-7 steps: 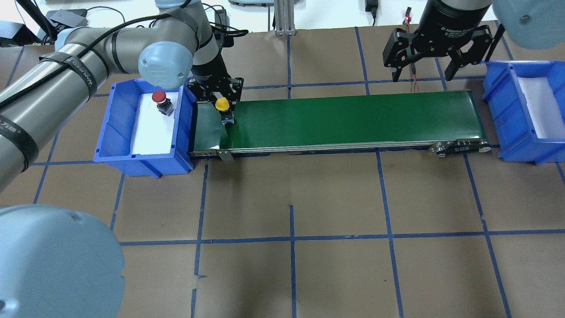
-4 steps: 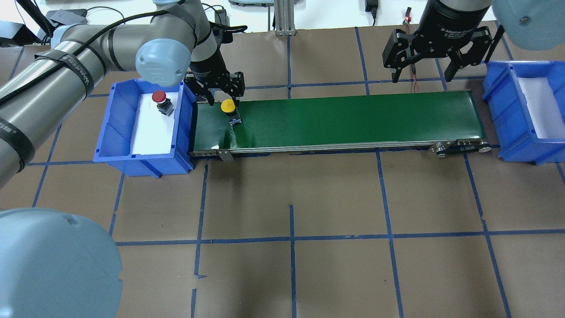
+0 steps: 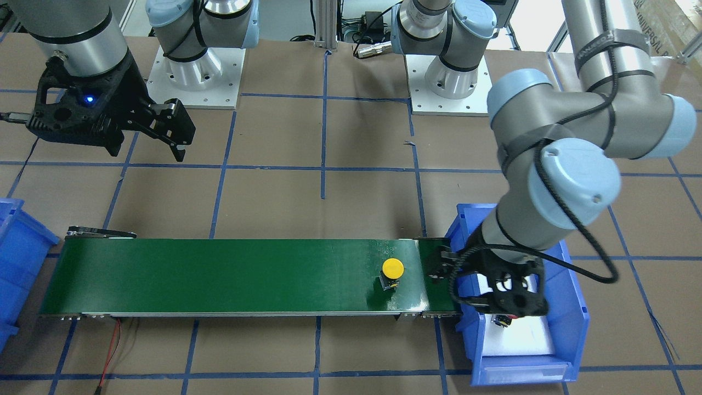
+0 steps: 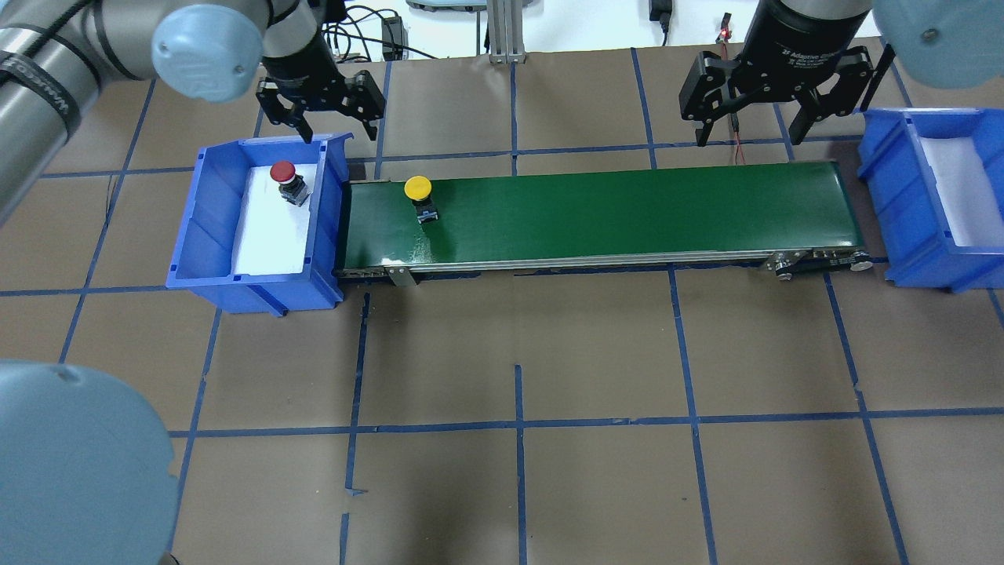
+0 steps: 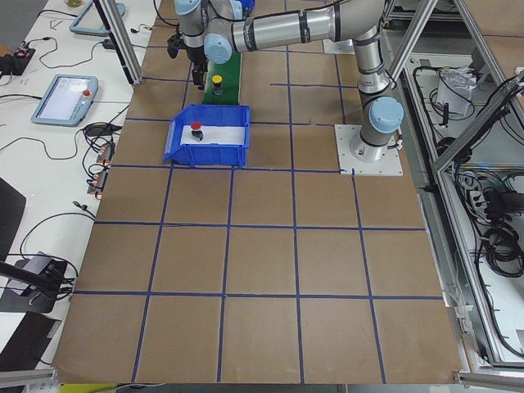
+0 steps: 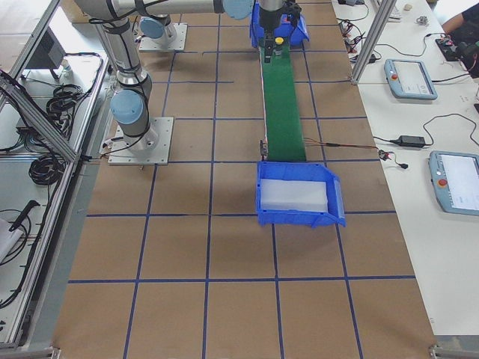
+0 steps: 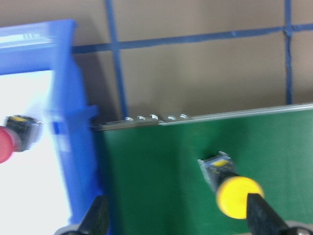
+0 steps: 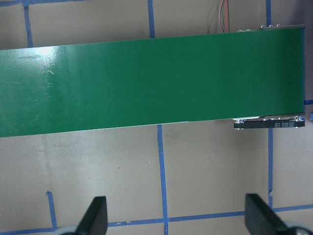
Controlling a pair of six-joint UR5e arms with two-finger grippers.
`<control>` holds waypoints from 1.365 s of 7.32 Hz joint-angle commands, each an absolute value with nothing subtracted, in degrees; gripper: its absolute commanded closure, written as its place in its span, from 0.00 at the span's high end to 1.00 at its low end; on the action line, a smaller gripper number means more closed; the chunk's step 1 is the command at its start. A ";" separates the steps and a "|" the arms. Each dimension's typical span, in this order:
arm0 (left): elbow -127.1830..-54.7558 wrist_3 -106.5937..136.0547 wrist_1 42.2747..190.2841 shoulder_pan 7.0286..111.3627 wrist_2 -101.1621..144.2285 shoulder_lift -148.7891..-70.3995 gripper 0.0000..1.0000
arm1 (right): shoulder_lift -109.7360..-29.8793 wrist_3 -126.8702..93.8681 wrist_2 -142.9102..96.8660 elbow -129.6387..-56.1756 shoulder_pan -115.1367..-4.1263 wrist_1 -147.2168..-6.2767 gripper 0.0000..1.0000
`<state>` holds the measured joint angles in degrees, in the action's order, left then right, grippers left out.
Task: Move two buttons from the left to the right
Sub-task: 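Release the yellow button and move the left gripper back over the red button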
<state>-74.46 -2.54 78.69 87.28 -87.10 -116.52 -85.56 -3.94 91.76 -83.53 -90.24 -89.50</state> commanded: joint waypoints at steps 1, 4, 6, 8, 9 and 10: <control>-73.30 -3.51 79.45 78.69 -86.66 -118.12 1.00 | -85.43 -3.87 91.76 -83.58 -89.47 -89.12 1.00; -76.63 -19.64 77.87 78.22 -87.19 -120.23 1.00 | -85.09 8.27 92.19 -84.20 -90.53 -90.17 1.00; -81.98 -27.84 68.01 77.96 -87.28 -120.06 1.00 | -83.68 25.84 92.55 -84.81 -90.53 -92.53 1.00; -84.02 -28.12 66.10 77.87 -87.19 -120.06 1.00 | -82.18 36.08 91.94 -87.08 -90.53 -97.81 1.00; -83.85 -29.43 65.31 77.78 -87.19 -120.32 1.00 | -82.18 36.99 91.93 -88.58 -90.35 -97.91 1.00; -84.11 -31.18 63.48 77.78 -87.01 -120.58 1.00 | -81.48 40.48 92.63 -88.42 -90.09 -98.08 1.00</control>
